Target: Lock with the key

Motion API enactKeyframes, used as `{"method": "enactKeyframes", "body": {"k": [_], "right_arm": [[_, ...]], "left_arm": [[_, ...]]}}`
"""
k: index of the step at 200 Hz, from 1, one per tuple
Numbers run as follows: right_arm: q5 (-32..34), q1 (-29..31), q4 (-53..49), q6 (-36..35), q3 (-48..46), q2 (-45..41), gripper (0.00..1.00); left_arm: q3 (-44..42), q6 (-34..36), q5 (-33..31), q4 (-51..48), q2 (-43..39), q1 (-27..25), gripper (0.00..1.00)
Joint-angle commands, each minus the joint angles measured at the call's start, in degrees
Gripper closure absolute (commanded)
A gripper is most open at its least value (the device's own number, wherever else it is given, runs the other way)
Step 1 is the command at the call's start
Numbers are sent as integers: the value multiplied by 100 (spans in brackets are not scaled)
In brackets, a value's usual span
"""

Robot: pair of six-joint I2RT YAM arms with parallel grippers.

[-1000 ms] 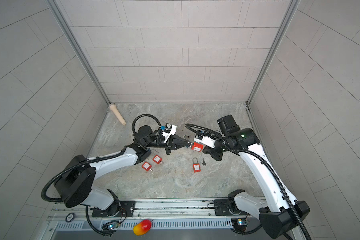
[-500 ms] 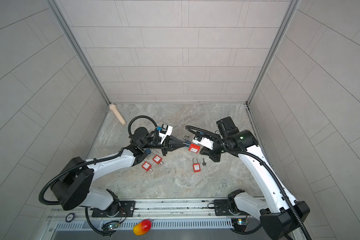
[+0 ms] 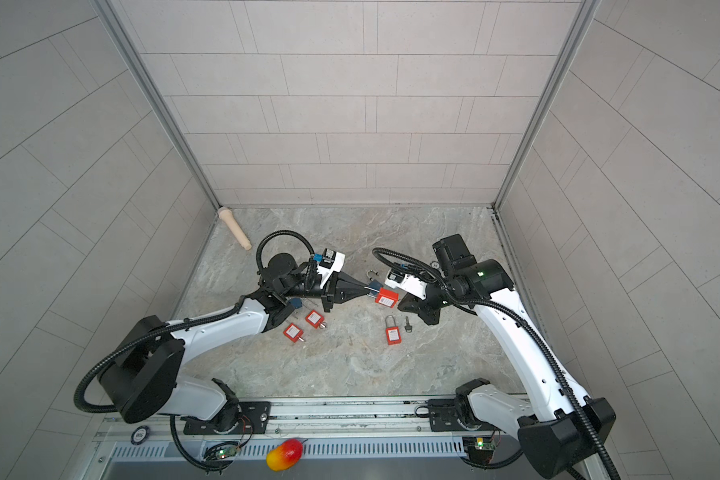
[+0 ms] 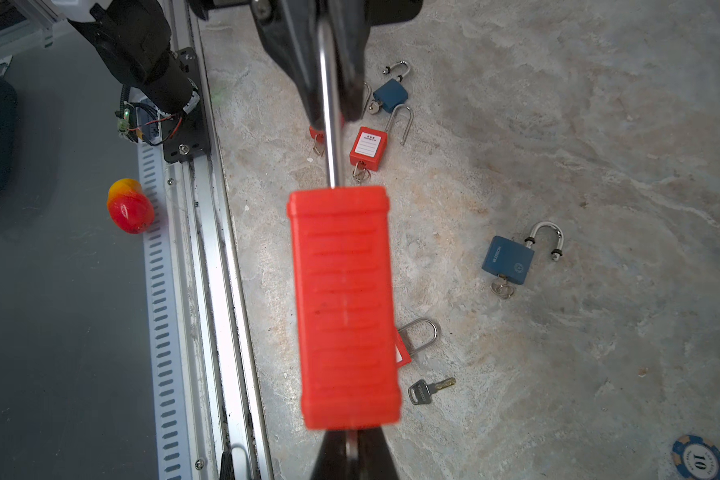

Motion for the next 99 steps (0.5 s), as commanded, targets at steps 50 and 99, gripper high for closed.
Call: {"method": "enactKeyframes", "body": {"k": [50,99], "right_arm": [[59,-131,-886,-100,19,142,100],[874,-137,-211,-240,-259,-227,100]], "left_arm": [[181,704,-63,-251,-280,223,100],[289,720,-85,-288,-203,239,100]]}}
